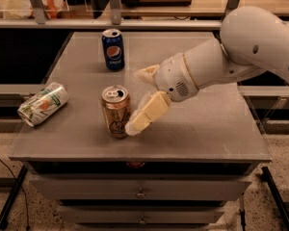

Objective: Pick orange can

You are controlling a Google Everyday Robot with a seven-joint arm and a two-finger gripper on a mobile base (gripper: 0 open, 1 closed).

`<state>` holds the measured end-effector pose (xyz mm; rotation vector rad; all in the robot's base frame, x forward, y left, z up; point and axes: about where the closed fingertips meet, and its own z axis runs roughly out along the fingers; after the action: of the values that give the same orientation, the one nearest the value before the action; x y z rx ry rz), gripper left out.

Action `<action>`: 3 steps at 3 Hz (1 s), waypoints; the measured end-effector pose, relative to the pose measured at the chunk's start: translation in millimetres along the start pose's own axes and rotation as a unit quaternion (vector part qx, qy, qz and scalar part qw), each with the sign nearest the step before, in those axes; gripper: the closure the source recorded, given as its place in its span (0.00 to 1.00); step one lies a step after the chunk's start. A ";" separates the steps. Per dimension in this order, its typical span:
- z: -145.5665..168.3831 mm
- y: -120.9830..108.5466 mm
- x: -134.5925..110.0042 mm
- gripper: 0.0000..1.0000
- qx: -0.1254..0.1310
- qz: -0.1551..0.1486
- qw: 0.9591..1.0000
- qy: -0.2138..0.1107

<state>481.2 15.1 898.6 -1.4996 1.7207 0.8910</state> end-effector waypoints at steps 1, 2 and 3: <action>4.9 1.2 -7.0 0.00 -0.003 0.000 1.000 -0.019; 10.6 5.2 -13.0 0.17 -0.009 -0.003 0.999 -0.031; 14.8 8.0 -15.6 0.39 -0.015 -0.004 0.999 -0.038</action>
Offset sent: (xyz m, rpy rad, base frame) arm -0.0041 0.0221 0.0060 0.0967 0.0012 0.0215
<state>475.7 36.6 904.3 -1.4717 1.6519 0.9603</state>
